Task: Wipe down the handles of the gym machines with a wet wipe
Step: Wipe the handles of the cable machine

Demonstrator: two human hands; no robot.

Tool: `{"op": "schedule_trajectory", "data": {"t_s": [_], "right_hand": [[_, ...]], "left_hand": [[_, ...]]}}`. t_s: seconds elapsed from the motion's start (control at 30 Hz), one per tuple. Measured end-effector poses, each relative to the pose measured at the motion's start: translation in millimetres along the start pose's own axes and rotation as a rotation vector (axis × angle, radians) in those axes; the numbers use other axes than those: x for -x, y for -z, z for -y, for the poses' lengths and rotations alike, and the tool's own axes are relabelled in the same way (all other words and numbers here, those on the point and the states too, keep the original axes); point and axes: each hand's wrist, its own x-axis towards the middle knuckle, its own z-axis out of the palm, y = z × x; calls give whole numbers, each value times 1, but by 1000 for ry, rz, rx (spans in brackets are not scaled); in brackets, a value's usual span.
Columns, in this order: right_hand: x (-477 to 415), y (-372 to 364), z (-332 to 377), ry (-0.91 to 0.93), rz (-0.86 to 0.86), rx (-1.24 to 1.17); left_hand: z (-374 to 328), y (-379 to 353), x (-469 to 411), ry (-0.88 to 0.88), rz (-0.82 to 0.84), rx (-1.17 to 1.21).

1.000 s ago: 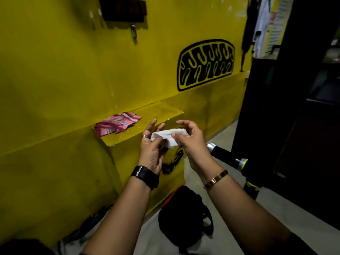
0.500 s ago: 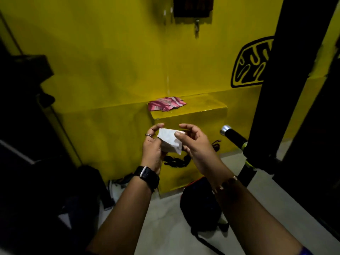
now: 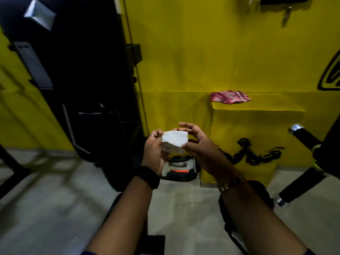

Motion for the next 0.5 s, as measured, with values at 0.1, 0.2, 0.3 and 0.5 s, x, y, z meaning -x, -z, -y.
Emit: {"op": "schedule_trajectory", "data": {"t_s": [0.1, 0.2, 0.3, 0.5], "right_hand": [[-1, -38, -5, -6, 93, -27], [4, -86, -11, -28, 227, -99], [14, -137, -19, -21, 331, -96], [70, -258, -28, 14, 387, -95]], "left_hand": [[-21, 35, 22, -45, -100, 23], [-47, 74, 54, -80, -177, 64], [-75, 114, 93, -123, -236, 113], [-132, 192, 201, -136, -364, 150]]}}
